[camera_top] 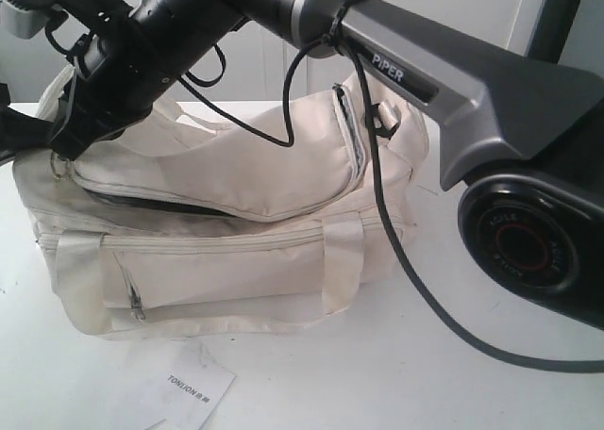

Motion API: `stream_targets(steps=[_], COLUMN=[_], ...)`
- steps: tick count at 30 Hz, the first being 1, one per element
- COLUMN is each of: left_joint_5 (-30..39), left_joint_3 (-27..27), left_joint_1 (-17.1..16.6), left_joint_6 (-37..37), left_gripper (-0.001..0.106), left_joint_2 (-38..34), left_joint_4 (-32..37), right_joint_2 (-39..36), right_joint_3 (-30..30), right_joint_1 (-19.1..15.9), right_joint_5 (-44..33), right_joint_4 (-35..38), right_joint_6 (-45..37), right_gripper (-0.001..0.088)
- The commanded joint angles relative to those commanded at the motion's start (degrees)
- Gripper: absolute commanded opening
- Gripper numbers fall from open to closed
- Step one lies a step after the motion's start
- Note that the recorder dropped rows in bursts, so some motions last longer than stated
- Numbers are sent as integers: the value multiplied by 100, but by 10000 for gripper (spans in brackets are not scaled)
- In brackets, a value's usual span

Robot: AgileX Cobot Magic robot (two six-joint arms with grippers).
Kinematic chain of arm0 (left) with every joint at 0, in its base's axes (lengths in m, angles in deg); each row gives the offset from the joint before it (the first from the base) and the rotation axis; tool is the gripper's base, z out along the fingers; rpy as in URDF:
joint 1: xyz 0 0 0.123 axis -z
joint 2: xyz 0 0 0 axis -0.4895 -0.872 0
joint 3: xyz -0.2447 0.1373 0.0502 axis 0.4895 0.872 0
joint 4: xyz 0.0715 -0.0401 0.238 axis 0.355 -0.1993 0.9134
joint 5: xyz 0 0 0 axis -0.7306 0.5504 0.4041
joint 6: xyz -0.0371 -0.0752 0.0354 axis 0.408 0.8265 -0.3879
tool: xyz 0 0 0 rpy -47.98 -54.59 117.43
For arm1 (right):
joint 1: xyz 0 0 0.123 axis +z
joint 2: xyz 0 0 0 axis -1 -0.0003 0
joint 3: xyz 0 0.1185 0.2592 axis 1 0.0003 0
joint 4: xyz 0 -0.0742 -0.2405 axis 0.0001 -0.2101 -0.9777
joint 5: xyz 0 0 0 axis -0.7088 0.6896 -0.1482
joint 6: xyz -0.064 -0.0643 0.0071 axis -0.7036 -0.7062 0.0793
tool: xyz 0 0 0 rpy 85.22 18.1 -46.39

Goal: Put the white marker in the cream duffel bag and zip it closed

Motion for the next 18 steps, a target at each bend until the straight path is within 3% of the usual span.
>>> stream_targets(steps=[18], left_joint_5=[12], left_joint_3=[0], left_joint_1=[0], left_joint_6=[0], left_gripper=[0], left_joint_2=[0], left_joint_4=[-105], right_joint_2=[15], right_joint_3=[0], right_joint_1=[12], right_joint_5=[0], right_joint_4=[-31], right_joint_6=[63], right_gripper=[0])
